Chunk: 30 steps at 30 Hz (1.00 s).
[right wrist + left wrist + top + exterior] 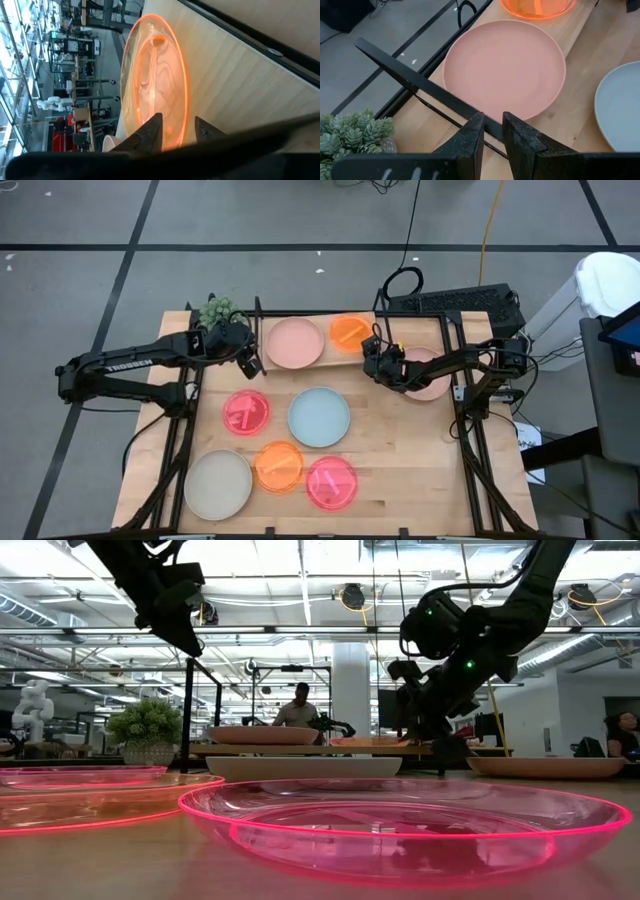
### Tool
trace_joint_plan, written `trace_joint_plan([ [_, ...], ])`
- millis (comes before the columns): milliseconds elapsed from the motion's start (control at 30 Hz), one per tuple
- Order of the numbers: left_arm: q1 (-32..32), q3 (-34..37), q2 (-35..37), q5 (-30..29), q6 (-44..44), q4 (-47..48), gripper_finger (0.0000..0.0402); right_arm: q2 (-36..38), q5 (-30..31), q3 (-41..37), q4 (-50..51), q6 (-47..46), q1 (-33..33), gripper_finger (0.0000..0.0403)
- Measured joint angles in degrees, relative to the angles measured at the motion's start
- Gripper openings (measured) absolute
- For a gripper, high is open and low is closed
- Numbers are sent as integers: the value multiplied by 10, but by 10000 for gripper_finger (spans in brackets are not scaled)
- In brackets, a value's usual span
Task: Place and stack plates onto a shelf
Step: Put the right orange transparent plate on the shelf
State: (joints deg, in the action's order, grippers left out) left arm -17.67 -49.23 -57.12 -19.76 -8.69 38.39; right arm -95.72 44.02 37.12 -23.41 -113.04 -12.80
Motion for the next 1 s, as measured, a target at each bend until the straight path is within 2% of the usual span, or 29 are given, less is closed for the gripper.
trace_joint_plan([
  [233, -9, 0, 0, 0, 8, 1, 76, 0, -6, 0, -34, 1, 13, 123],
  [400, -39, 0, 0, -4, 10, 4, 76, 1, -12, 0, -52, 12, 26, 125],
  [567, -51, 0, 10, 22, 4, 6, 76, 20, -39, 0, -50, 28, 37, 125],
  [800, -39, 0, 60, 39, -56, 31, 76, 62, -70, 0, -51, 102, 46, 125],
  [1000, -28, 0, 99, 84, -95, 103, 76, 87, -85, 0, -51, 147, 61, 125],
])
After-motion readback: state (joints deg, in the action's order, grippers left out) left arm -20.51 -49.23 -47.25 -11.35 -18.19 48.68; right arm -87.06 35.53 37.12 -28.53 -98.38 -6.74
